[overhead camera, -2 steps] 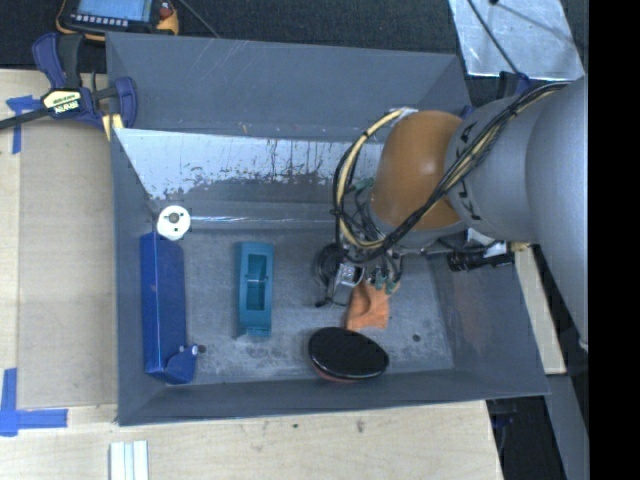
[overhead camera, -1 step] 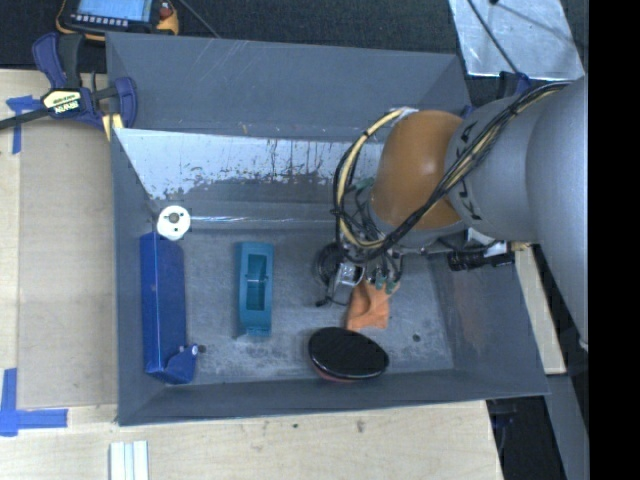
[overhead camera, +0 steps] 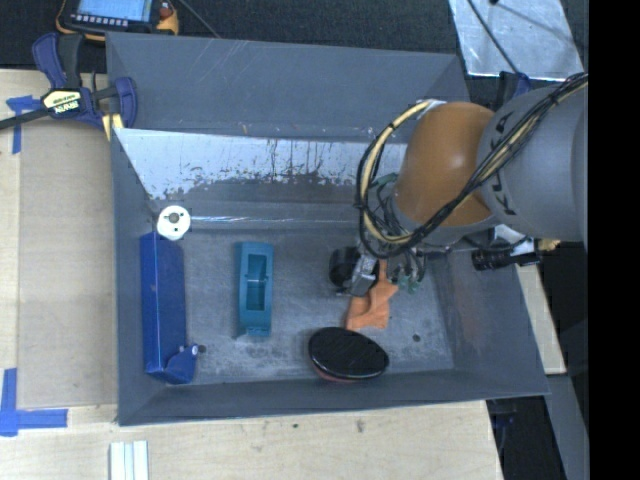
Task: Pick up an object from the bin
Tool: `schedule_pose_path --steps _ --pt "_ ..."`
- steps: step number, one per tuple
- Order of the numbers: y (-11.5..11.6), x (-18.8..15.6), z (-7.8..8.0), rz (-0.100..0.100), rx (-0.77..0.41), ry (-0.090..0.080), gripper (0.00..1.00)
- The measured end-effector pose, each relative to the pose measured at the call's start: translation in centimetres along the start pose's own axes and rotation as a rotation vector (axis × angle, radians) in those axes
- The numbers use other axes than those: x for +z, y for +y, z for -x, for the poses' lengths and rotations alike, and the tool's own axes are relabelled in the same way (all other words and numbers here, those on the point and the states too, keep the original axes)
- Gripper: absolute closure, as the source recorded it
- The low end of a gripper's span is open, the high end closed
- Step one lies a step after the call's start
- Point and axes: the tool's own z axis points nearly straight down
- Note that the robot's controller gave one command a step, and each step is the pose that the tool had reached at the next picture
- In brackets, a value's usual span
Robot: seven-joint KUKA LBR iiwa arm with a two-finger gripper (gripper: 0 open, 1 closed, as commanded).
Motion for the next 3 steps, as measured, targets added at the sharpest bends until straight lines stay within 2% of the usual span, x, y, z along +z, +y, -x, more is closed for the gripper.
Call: schedule_pose_path --steps 1,2,3 --pt "1.6 -1.8 -0.7 -0.002 -0.009 -0.002 1.00" --pt "-2.1 -7.2 -0.1 -0.002 -0.025 0.007 1.00" --pt "0.0 -14.2 1.1 -0.003 0.020 0.002 1.00"
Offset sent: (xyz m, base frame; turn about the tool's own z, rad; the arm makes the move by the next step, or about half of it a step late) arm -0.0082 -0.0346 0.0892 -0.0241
